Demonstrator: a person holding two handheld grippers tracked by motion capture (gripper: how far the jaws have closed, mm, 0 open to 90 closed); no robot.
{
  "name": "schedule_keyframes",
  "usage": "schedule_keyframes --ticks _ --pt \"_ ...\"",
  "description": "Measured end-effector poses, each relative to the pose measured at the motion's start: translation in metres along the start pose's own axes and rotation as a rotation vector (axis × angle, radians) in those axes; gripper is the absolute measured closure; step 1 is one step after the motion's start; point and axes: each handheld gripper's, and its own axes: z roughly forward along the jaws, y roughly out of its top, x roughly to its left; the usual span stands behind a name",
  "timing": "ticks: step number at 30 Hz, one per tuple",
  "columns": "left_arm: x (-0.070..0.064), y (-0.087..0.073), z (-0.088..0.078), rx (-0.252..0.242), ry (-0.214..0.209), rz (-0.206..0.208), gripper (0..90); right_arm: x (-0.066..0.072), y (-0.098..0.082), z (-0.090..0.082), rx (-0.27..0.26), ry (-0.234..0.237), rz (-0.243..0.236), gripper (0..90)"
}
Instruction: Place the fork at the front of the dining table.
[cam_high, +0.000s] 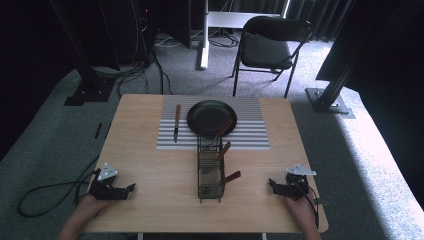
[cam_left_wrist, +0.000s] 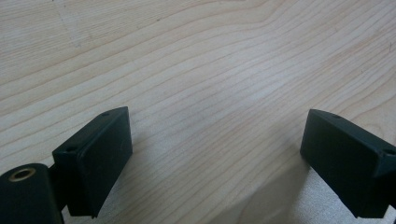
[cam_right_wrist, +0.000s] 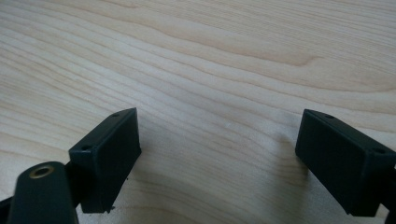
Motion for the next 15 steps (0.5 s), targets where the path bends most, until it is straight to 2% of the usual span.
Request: schedule_keyframes --ticks 15 --pt "0.0001 0.0005 0.0004 0.001 0.006 -0.005 8.9 -0.0015 -0.0014 -0.0017 0.001 0.001 -0.005 12.8"
